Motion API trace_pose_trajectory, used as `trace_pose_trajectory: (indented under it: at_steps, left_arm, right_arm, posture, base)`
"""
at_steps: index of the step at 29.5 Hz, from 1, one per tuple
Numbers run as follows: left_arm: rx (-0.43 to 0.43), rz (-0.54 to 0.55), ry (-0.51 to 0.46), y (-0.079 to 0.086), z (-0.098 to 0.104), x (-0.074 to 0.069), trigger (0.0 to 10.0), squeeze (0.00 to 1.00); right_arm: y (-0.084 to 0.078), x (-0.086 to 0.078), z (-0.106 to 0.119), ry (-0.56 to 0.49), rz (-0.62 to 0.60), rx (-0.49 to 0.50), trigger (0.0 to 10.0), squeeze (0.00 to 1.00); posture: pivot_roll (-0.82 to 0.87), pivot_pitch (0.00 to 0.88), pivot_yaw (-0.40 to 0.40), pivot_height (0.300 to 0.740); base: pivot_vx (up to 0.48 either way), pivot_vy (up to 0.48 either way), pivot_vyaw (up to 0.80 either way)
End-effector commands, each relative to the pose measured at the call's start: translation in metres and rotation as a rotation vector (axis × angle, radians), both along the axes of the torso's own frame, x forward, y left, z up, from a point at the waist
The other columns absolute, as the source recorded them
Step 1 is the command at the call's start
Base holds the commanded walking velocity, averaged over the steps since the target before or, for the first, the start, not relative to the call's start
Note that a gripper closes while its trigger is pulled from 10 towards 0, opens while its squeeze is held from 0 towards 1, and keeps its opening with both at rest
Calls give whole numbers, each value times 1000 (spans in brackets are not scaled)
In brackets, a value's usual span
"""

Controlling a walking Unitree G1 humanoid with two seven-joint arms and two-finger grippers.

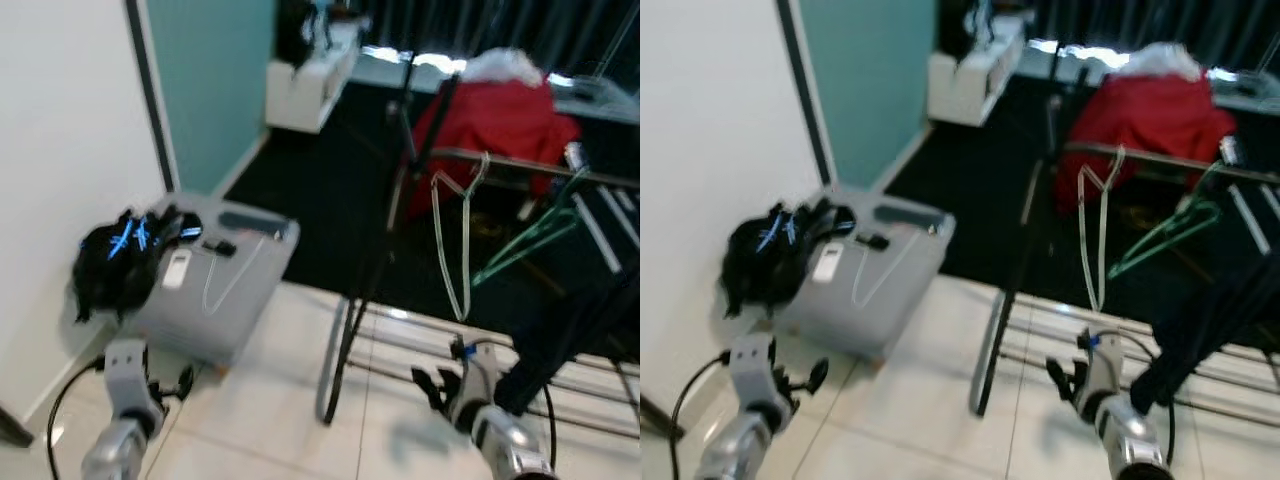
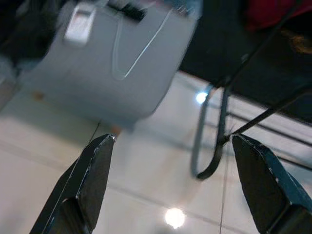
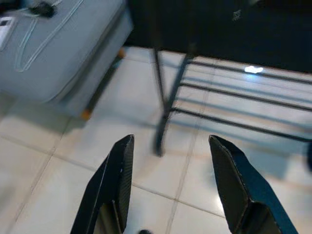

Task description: Hang hanger

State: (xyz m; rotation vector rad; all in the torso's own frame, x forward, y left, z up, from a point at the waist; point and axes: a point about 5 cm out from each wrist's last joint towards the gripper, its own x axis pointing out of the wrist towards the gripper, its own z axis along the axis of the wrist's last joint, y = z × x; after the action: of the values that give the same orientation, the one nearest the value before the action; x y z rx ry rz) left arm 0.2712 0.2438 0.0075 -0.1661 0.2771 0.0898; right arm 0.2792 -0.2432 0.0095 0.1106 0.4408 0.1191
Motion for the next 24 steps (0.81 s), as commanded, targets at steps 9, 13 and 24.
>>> trace_pose_trajectory:
  at_steps: [9,13,24]
  left_arm:
    - [21,34,16,0,-12,-18,10000,0]
    - [33,8,-1,-5,-14,-24,10000,0]
    - [39,-8,19,-16,-29,-47,10000,0]
  right_arm:
    - [-1,-15,-8,-17,13,-90,10000,0]
    - [0,-16,-8,-27,14,-66,10000,0]
    - [3,-15,-3,-100,27,-11,10000,1000]
  posture:
    - [-35,65,-59,740]
    - [-38,75,-55,740]
    - [-34,81,-54,740]
  base:
    - [0,0,-790]
    - [0,0,-394]
    - [0,-175,0]
